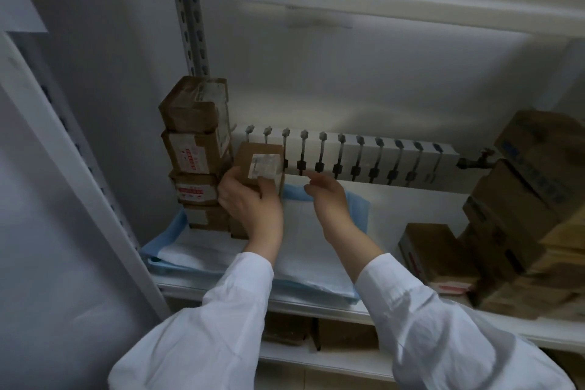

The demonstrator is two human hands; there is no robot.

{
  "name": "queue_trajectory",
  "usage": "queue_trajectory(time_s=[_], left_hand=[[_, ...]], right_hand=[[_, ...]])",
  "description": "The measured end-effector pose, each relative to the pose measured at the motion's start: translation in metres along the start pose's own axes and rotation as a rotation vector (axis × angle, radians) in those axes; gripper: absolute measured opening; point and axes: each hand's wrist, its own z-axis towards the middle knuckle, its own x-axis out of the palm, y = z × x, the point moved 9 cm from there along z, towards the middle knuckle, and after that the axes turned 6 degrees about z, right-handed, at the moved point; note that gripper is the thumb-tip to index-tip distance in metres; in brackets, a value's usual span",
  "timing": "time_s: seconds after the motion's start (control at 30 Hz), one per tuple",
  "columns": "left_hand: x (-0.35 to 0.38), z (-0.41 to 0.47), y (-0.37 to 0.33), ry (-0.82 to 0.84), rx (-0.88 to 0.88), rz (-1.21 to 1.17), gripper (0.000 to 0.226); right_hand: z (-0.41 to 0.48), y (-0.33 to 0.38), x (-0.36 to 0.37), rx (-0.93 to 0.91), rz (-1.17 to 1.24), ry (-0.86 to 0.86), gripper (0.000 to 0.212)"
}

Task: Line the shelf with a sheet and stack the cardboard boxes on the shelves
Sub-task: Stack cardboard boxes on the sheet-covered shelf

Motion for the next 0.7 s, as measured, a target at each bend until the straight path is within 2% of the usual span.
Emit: queue_trajectory(time_s=[0.2,0.33,0.7], left_hand=[[0.047,-0.041,-0.035,0.147,0.049,-0.090,0.035],[0.079,-0.076,-0.039,0.259,-0.009,-0.091,0.037],[0.166,-0.148,-0.036,0.445,-0.066,-0.078,0.029]], right_hand=[[-0.008,-0.008,-0.073,-0.010,0.013,-0.152,0.038],[-0.012,-0.016,-0.121,0.013,0.009,-0.235,0.037],[-0.007,-0.044,-0.222,0.054,0.008,-0.331,0.039]])
